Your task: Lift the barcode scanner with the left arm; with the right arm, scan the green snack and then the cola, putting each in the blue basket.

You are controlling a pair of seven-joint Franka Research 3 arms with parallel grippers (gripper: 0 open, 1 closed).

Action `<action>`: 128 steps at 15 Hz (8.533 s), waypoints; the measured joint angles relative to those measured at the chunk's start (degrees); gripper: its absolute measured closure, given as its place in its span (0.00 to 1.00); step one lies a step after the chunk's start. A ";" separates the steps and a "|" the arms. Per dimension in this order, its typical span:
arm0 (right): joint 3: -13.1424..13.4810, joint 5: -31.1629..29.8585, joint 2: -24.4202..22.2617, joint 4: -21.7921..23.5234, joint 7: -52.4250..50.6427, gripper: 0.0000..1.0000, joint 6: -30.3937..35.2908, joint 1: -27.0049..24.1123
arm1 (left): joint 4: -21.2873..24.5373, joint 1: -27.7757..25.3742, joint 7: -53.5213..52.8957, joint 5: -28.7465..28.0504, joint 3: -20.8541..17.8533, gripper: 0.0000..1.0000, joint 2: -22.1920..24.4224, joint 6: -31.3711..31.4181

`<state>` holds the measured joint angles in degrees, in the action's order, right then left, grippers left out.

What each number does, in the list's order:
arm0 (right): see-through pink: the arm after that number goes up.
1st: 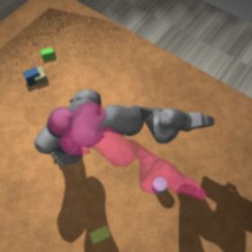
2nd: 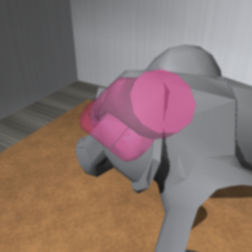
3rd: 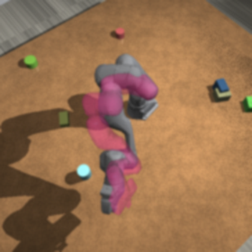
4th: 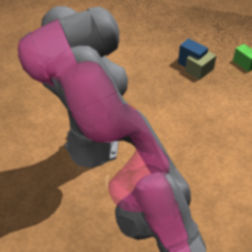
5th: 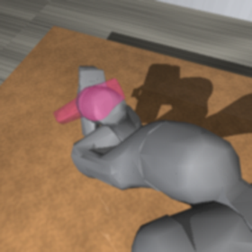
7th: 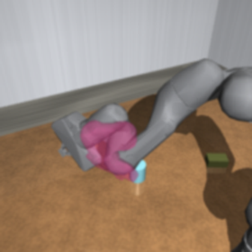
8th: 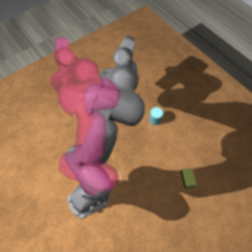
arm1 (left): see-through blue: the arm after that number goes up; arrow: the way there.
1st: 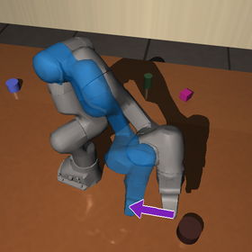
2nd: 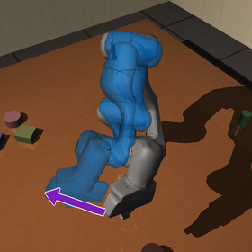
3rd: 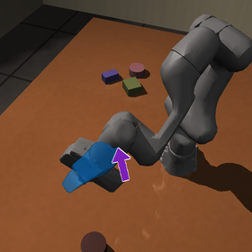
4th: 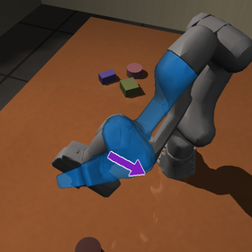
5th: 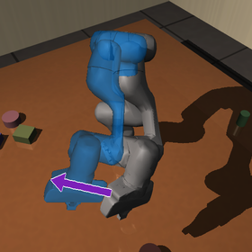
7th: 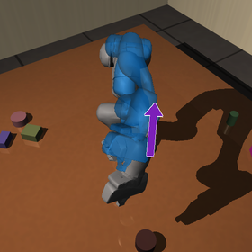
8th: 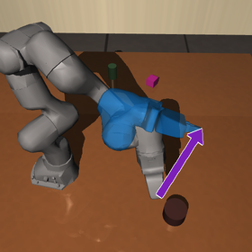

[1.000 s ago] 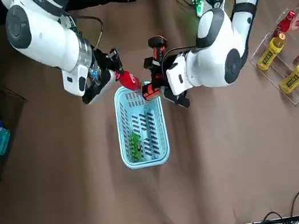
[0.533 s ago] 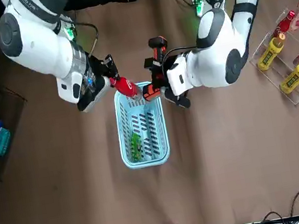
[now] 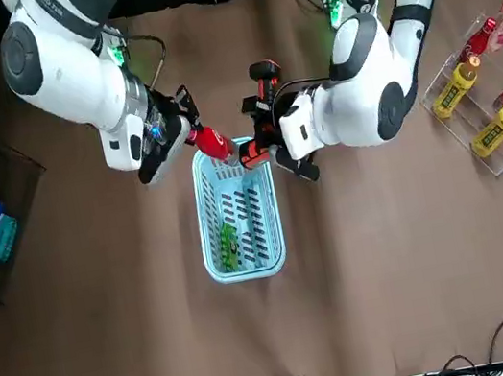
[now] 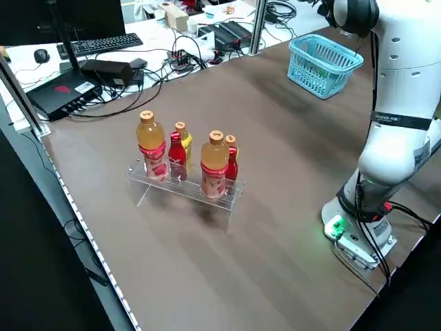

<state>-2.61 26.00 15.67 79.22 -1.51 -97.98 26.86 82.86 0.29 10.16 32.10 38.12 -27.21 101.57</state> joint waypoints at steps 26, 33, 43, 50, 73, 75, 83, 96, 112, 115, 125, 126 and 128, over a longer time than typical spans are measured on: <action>-0.31 -0.02 0.05 0.35 -0.05 0.67 -0.15 0.17 | -1.01 -2.00 0.01 -0.16 -0.28 0.86 -1.76 -3.16; -0.47 -0.02 0.05 0.35 -0.05 0.67 -0.22 0.69 | -0.69 -10.11 1.88 -12.80 -0.36 0.86 0.05 -12.36; 1.13 -5.70 6.68 1.26 6.11 0.67 -2.46 0.59 | 7.16 -15.16 6.70 -37.85 -2.27 0.86 -2.01 -12.47; 0.82 -14.91 15.83 1.36 15.41 0.67 -9.74 5.85 | 18.02 -15.32 8.63 -46.65 -7.16 0.86 -4.79 5.47; 0.86 -19.59 20.83 1.23 23.81 0.67 -15.14 10.10 | 18.59 -15.35 8.15 -54.12 -7.43 0.01 -8.28 13.42; 0.86 -19.59 20.83 1.23 23.91 0.67 -15.14 10.11 | 14.71 -15.45 8.01 -54.13 -6.55 0.00 -6.59 8.02; 0.80 -19.59 21.09 1.24 24.24 0.14 -15.11 10.38 | 3.43 -15.38 7.95 -54.13 -2.03 0.00 1.95 -12.89; 2.15 -19.64 9.33 -2.18 24.26 0.00 -6.21 -0.20 | 2.57 4.22 -0.26 -31.63 -34.48 0.00 22.01 -15.05; 1.25 -25.76 -13.60 12.41 0.71 0.00 7.29 -19.64 | 5.62 8.05 -5.82 -38.62 -33.01 0.00 25.93 -15.12; 1.31 -25.83 -16.35 16.38 0.71 0.00 6.06 -19.71 | 4.42 6.43 -5.84 -33.17 -33.38 0.00 26.70 -15.16; 1.98 -25.83 -16.94 15.79 0.68 0.00 6.54 -20.81 | 4.30 4.91 -7.99 -32.08 -33.29 0.00 27.28 -15.18; 1.97 -25.83 -16.94 15.81 0.68 0.00 6.70 -20.81 | 4.31 4.92 -8.05 -32.08 -33.28 0.00 27.28 -15.18; 1.97 -25.83 -16.94 15.98 0.68 0.00 7.04 -20.81 | 4.31 4.92 -8.12 -32.07 -33.29 0.00 27.27 -15.18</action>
<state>-0.64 0.17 -1.27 95.20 -0.83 -90.95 6.05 87.17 5.20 2.04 0.03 4.84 0.07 86.39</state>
